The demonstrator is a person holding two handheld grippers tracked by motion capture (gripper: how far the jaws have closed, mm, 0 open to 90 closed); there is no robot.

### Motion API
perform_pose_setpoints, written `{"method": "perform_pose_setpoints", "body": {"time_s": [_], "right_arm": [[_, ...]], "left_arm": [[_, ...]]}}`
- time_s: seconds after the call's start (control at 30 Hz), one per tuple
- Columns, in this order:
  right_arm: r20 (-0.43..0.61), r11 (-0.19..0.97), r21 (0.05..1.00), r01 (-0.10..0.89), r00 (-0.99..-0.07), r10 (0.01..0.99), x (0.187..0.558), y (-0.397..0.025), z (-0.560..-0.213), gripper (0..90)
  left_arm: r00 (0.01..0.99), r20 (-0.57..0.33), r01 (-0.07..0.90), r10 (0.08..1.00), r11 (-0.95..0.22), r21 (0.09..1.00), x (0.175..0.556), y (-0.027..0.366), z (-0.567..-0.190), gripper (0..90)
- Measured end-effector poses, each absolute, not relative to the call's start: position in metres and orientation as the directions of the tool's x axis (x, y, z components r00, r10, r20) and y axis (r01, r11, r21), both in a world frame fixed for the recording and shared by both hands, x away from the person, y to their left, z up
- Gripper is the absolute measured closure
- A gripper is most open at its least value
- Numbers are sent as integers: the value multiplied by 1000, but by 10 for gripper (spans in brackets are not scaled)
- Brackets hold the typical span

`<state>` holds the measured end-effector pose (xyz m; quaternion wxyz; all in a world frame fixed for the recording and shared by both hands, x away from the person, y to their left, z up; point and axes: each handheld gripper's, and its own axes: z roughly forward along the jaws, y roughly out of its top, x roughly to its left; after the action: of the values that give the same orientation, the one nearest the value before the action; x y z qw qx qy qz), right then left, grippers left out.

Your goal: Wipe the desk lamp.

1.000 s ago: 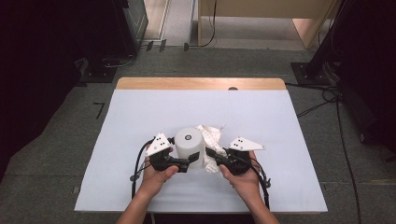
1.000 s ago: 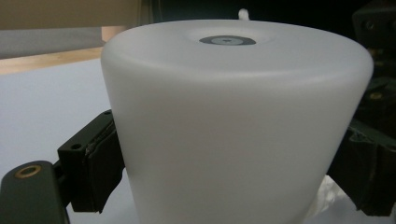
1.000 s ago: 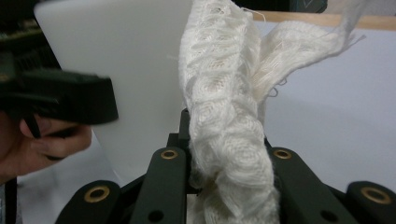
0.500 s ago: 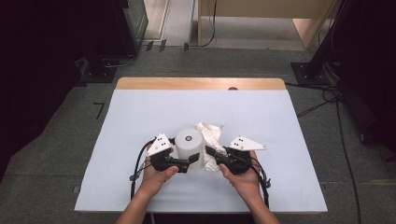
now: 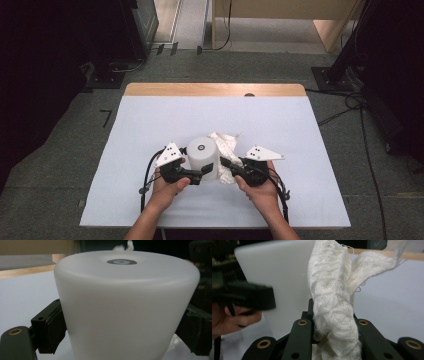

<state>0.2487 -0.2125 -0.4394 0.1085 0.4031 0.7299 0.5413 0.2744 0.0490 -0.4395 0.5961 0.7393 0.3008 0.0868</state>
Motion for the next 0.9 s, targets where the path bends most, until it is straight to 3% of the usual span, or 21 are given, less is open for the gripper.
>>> {"method": "perform_pose_setpoints", "body": {"time_s": [0.2,0.67,0.9], "right_arm": [[292,112,857,504,-652,699,249,-201,-452,764],[289,16,903,429,-635,716,245,-224,-424,766],[289,-9,906,423,-605,742,248,-240,-422,764]], "left_arm": [[783,-252,350,568,-70,934,278,59,-438,85],[824,-181,333,537,-199,922,270,30,-454,85],[806,-81,291,587,-273,917,270,24,-465,84]]}}
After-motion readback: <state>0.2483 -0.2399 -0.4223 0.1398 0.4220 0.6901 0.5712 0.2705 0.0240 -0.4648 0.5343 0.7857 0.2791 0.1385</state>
